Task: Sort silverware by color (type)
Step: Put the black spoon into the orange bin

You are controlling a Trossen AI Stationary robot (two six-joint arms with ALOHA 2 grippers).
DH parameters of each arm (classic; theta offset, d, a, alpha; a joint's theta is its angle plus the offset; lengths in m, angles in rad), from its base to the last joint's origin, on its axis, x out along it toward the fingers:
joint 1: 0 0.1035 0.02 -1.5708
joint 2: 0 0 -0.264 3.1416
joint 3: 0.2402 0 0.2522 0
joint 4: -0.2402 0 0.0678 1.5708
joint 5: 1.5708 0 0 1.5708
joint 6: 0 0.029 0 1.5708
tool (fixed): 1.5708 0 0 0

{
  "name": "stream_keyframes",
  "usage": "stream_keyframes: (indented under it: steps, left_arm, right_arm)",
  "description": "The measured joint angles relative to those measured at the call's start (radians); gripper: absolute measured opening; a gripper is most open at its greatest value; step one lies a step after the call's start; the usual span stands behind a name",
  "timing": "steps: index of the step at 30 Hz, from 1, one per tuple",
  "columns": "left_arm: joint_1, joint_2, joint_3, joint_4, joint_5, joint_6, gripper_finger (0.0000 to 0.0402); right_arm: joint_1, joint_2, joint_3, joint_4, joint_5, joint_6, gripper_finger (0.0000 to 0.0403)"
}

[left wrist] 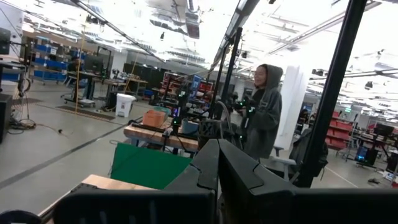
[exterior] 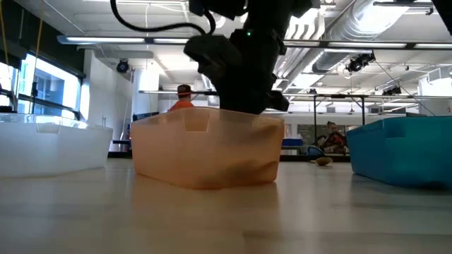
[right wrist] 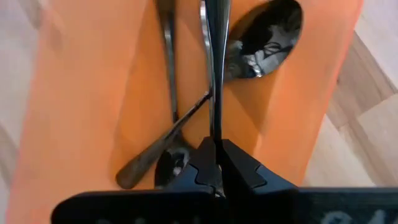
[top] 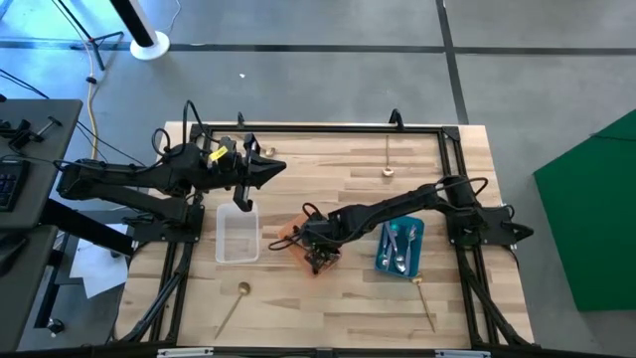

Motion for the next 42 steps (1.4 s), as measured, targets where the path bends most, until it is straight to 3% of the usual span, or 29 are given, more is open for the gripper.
stream_keyframes:
  steps: [13,42]
  left_arm:
    - [0.0,0.0,0.0,0.0,0.0,0.001,0.0]
    - [0.0,0.0,0.0,-0.008,0.0,0.001,0.0]
  right_arm:
    - [-0.02,-0.002,-0.111,0.119,-0.016,0.002,0.0]
    - [-0.02,-0.002,-0.113,0.117,-0.015,0.022,0.0]
